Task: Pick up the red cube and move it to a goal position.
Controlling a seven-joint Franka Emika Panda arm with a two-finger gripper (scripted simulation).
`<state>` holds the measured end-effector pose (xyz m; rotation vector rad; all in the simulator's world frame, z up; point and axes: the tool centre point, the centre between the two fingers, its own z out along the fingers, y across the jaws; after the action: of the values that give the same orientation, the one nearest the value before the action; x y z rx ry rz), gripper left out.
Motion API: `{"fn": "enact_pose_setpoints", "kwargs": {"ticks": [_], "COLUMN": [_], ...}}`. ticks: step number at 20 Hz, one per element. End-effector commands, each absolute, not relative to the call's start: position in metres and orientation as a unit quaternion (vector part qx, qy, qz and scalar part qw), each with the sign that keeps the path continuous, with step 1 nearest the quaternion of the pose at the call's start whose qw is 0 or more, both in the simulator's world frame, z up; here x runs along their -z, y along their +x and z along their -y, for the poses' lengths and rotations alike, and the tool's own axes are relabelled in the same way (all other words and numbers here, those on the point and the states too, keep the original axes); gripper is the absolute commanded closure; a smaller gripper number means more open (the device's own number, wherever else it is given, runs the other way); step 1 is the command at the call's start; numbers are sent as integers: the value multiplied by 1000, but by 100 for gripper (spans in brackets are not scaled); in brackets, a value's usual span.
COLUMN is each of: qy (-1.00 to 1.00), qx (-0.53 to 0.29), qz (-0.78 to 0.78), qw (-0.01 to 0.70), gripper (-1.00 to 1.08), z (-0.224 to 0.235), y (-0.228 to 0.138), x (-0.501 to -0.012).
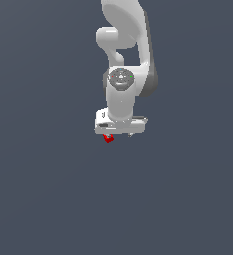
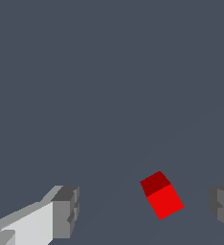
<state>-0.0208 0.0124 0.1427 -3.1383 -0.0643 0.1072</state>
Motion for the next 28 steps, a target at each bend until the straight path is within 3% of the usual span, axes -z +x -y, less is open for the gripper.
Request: {"fn": "enact_pose_setpoints", "kwargs": {"ticks": [1, 13, 28], "qy": [-999, -997, -975], "qx": [-34, -28, -8], "qz": [20, 68, 222], "qw": [0, 0, 0], "gripper": [-92, -92, -92], "z": [-12, -5, 28], "y": [-21, -37, -82], "x": [-143, -121, -50]}}
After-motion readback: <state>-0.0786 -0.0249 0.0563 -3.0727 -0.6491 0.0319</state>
